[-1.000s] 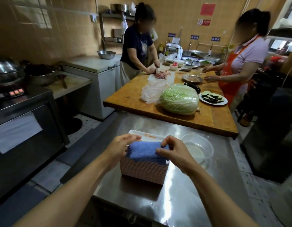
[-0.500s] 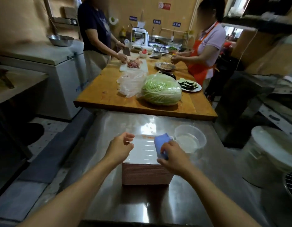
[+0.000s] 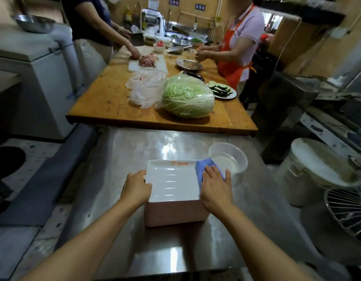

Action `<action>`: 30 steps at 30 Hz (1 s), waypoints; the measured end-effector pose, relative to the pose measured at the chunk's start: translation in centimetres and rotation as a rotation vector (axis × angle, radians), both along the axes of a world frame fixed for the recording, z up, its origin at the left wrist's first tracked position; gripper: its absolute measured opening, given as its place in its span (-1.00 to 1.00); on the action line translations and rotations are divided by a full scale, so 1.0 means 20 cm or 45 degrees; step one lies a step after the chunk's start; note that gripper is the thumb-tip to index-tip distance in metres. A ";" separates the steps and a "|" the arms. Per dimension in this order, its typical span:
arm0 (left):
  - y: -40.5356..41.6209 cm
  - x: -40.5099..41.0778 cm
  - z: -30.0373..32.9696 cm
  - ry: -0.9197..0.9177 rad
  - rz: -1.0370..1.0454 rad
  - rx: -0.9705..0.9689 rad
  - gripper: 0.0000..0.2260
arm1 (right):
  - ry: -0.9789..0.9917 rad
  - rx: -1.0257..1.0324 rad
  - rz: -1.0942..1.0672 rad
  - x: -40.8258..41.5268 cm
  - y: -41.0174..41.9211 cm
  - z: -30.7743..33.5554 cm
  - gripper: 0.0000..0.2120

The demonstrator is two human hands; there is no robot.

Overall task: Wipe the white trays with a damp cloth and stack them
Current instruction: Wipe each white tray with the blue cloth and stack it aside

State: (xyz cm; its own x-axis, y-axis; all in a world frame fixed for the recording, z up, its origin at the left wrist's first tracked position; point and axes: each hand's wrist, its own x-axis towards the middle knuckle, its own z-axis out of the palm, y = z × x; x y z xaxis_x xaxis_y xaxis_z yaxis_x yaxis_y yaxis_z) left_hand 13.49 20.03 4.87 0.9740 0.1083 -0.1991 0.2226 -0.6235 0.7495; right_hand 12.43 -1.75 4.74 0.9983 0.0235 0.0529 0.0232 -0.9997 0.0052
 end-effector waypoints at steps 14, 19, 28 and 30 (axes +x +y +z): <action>0.02 -0.01 -0.02 -0.023 -0.035 -0.167 -0.58 | -0.085 0.501 0.447 0.17 0.47 -0.04 -0.73; 0.04 -0.02 -0.04 0.026 -0.086 -0.282 -0.55 | -0.024 0.524 0.490 0.19 0.49 0.00 -0.69; 0.04 -0.08 -0.03 0.141 -0.037 -0.595 -0.59 | 0.337 0.580 0.553 -0.05 0.38 0.09 -0.66; 0.03 -0.08 -0.02 0.152 -0.009 -0.594 -0.60 | 0.350 0.535 0.594 -0.09 0.36 0.10 -0.64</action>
State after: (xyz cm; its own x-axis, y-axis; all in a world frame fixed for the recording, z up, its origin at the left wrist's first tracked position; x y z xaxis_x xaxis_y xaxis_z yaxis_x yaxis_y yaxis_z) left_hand 11.85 20.59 4.51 0.9416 -0.0257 -0.3357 0.3214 -0.2283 0.9190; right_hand 10.57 5.47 6.77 0.8671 0.4875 -0.1024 0.3972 -0.8007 -0.4485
